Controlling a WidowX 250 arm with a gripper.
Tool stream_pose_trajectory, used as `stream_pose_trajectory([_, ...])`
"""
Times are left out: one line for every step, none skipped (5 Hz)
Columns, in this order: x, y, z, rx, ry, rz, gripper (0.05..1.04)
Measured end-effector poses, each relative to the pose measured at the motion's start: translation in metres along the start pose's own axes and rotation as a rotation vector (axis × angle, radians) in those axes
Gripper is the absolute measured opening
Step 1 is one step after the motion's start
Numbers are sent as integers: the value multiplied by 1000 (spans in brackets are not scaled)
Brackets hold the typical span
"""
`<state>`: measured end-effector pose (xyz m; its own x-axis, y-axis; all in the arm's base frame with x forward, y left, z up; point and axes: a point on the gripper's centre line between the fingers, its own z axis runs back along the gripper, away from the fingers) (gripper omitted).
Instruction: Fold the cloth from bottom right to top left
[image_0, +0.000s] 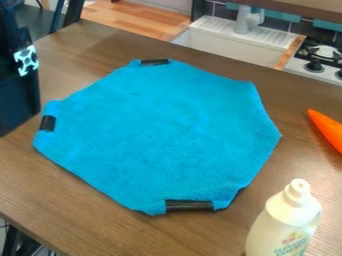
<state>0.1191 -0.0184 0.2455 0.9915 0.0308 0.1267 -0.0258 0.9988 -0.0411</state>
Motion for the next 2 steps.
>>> stream_pose_trajectory([-2, 0, -1, 0, -2, 0, 1001])
stream_pose_trajectory([-3, 1, -5, 9, -26, -26, 1001])
